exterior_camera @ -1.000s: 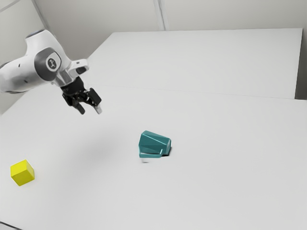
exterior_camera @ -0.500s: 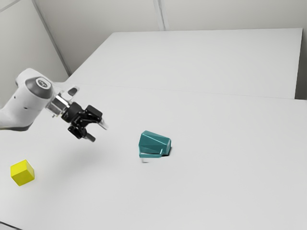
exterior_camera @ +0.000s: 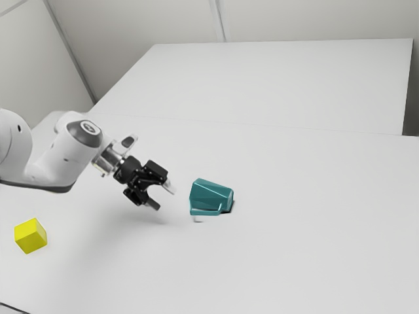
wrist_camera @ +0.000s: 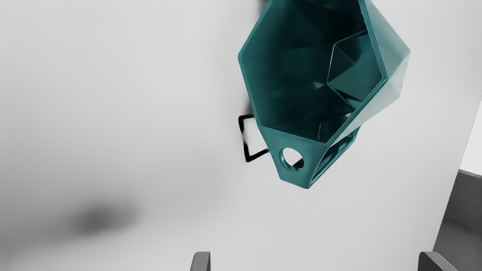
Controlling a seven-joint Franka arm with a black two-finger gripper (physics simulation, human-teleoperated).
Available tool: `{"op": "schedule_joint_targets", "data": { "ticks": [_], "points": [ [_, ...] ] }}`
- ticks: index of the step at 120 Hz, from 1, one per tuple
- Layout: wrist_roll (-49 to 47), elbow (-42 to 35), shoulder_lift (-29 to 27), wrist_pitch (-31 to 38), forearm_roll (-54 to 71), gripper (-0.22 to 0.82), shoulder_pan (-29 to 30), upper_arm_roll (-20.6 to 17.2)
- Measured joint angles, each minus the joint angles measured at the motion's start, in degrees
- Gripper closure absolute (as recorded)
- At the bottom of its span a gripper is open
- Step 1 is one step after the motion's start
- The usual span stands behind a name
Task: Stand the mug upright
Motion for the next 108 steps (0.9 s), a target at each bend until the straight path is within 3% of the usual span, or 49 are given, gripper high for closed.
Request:
{"op": "schedule_joint_targets", "data": {
  "ticks": [35, 74, 108],
  "points": [
    [4.02, 0.90, 2.95, 1.42, -4.85, 0.00, -2.26, 0.00],
    [8.44, 9.04, 9.32, 2.03, -7.56, 0.00, -2.73, -0.50],
    [10.76, 11.74, 12.04, 1.95, -10.06, 0.00, -4.29, -1.10]
  ]
}}
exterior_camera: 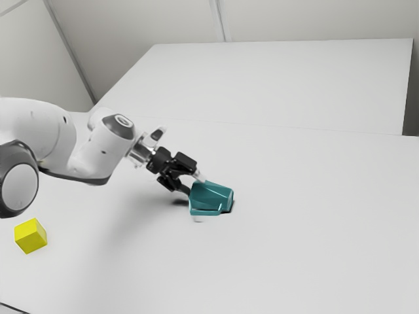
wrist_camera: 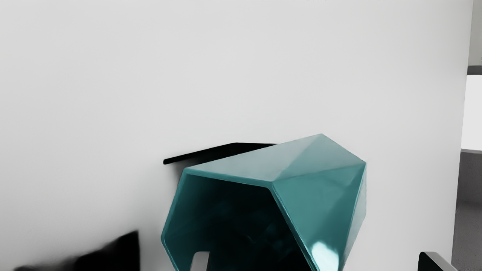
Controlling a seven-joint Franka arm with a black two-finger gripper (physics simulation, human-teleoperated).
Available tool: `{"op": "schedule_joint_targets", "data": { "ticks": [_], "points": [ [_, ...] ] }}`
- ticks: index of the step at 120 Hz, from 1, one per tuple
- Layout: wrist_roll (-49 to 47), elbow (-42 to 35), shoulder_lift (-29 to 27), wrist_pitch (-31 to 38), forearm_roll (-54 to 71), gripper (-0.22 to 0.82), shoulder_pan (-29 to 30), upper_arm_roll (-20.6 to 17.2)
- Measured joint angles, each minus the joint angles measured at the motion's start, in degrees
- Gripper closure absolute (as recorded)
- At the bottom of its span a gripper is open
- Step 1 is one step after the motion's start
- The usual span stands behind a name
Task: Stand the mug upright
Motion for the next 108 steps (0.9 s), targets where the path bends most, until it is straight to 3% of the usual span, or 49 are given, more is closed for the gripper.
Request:
{"op": "schedule_joint_targets", "data": {
  "ticks": [36, 60, 70, 87, 108],
  "points": [
    [1.45, 0.01, 0.59, 0.04, -3.82, 0.12, -0.62, -0.86],
    [2.19, -0.14, 0.55, 0.12, -5.97, 0.49, -1.28, -1.01],
    [2.39, -0.12, 0.43, 0.13, -6.04, 0.61, -1.45, -0.96],
    [2.39, -0.13, -0.22, 0.13, -5.91, 0.70, -2.25, -0.89],
    [2.00, -0.14, -0.40, 0.26, -5.77, 0.75, -2.92, -0.84]
  ]
}}
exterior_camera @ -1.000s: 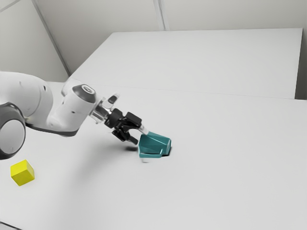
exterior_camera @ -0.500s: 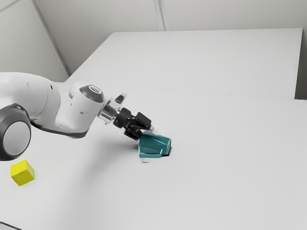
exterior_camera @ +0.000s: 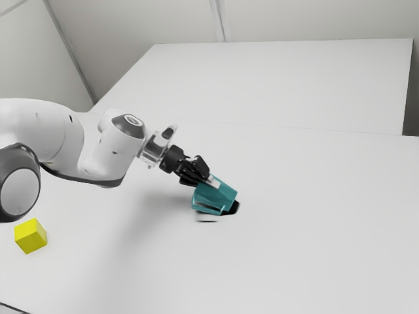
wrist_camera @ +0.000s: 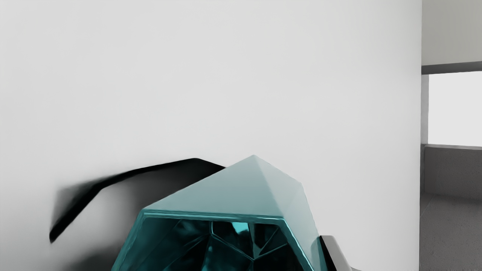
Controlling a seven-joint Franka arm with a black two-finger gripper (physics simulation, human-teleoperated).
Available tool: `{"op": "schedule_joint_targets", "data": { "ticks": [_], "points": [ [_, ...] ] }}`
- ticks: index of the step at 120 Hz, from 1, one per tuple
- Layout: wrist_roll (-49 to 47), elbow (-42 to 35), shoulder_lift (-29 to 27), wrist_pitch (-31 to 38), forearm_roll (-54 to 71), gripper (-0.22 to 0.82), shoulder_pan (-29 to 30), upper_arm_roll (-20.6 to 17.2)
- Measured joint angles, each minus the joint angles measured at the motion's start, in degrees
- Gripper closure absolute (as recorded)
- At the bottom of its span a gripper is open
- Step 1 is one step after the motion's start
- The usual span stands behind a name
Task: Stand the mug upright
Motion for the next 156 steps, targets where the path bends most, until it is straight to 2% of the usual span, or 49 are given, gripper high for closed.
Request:
{"op": "schedule_joint_targets", "data": {
  "ticks": [28, 60, 100, 133, 156],
  "points": [
    [-0.60, 0.00, -2.00, 0.91, 1.15, 0.77, -1.06, 0.00],
    [-1.84, 0.08, -5.51, 1.88, 9.43, 0.77, -0.23, 0.30],
    [-4.07, 1.77, -6.91, 5.11, 28.76, 0.78, -1.35, 0.21],
    [-9.02, 1.83, -8.80, 5.93, 47.33, 0.78, -4.51, 0.07],
    [-12.61, 1.62, -8.92, 6.03, 56.00, 0.77, -6.41, -0.07]
  ]
}}
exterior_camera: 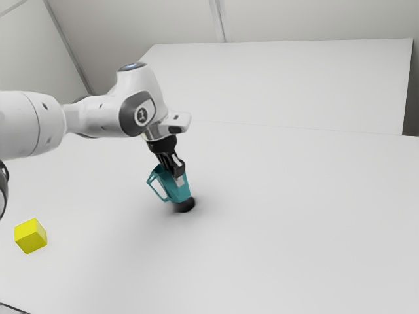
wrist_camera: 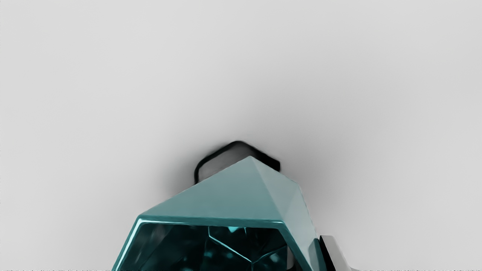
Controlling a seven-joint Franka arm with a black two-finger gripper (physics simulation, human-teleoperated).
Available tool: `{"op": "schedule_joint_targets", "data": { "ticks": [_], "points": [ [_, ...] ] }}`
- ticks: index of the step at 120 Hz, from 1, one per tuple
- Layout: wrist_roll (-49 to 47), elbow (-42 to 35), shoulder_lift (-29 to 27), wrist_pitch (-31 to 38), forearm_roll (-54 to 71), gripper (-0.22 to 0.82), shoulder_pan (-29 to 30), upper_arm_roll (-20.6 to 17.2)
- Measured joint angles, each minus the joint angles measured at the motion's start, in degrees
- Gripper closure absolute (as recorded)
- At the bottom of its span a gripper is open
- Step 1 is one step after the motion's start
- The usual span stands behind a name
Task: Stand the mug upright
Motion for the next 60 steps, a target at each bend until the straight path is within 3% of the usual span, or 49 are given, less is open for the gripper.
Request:
{"op": "schedule_joint_targets", "data": {
  "ticks": [60],
  "points": [
    [-7.39, -2.22, 0.94, 3.55, 7.46, 0.77, -1.14, -0.64]
  ]
}}
